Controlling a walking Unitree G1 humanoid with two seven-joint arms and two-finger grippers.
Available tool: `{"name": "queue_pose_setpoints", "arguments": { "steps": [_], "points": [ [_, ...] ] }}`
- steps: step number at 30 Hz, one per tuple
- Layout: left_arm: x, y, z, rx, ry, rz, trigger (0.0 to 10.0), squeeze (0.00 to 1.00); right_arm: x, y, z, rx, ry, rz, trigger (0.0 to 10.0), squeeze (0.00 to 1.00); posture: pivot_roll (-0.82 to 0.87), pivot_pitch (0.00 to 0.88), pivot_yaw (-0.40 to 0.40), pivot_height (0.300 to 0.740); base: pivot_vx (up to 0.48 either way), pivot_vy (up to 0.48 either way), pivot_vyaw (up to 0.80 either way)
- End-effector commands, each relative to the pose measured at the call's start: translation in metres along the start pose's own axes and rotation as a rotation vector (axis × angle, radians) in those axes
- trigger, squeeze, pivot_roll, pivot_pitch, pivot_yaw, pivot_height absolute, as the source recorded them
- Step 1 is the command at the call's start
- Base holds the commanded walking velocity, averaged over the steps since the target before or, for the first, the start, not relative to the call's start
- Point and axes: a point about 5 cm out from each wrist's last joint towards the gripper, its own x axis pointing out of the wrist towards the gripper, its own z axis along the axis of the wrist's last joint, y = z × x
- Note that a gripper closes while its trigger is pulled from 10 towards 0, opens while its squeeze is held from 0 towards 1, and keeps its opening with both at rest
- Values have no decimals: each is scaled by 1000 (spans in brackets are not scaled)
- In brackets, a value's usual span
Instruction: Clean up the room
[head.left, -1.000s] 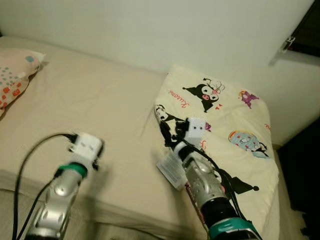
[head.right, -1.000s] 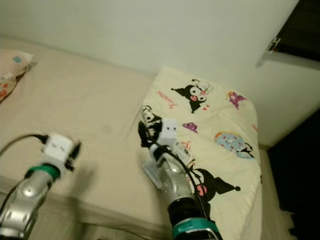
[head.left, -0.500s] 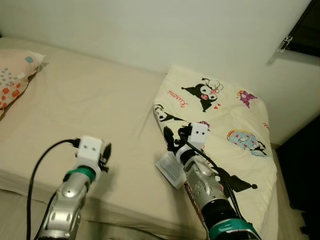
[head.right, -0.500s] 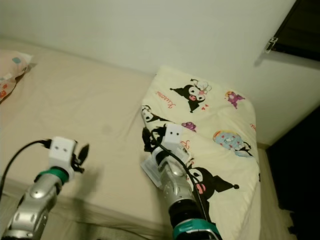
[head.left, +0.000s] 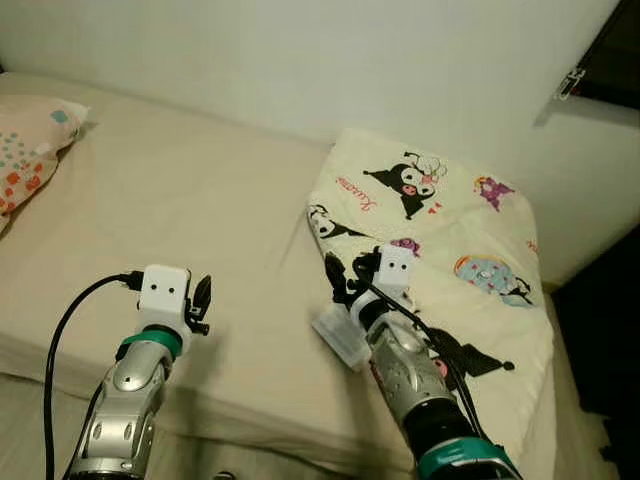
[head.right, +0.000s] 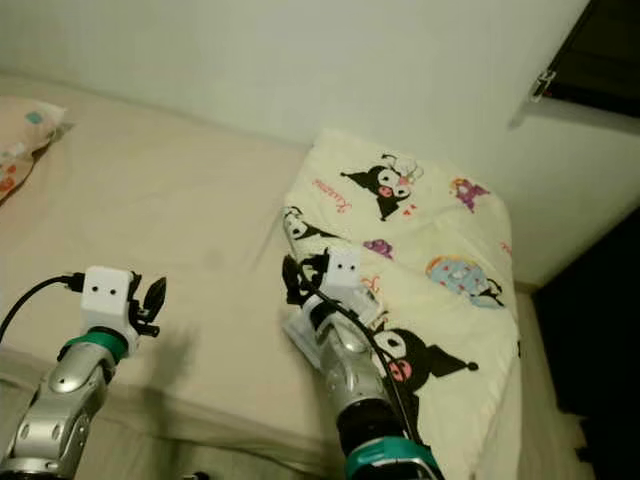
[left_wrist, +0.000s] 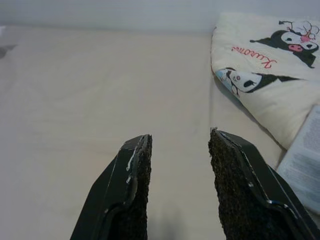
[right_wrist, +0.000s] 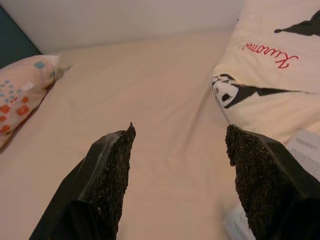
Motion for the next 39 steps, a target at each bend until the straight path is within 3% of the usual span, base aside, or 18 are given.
{"name": "queue_pose_setpoints", "arguments": {
  "steps": [1, 24, 39],
  "points": [
    [-3, -1, -3, -10, 15, -2, 10000, 0, -4, -4, -9, 4, 23, -15, 10000, 0, 213, 25, -46, 740, -390, 0, 0],
    [0, 0, -1, -11, 11, 7, 10000, 0, -5, -7, -9, 3, 28, -33, 10000, 0, 206, 30, -44, 740, -381, 0, 0],
    [6, 5, 2, -8, 17, 53, 10000, 0, -4, -7, -9, 16, 26, -41, 10000, 0, 204, 21, -36, 740, 0, 0, -791]
  ]
}}
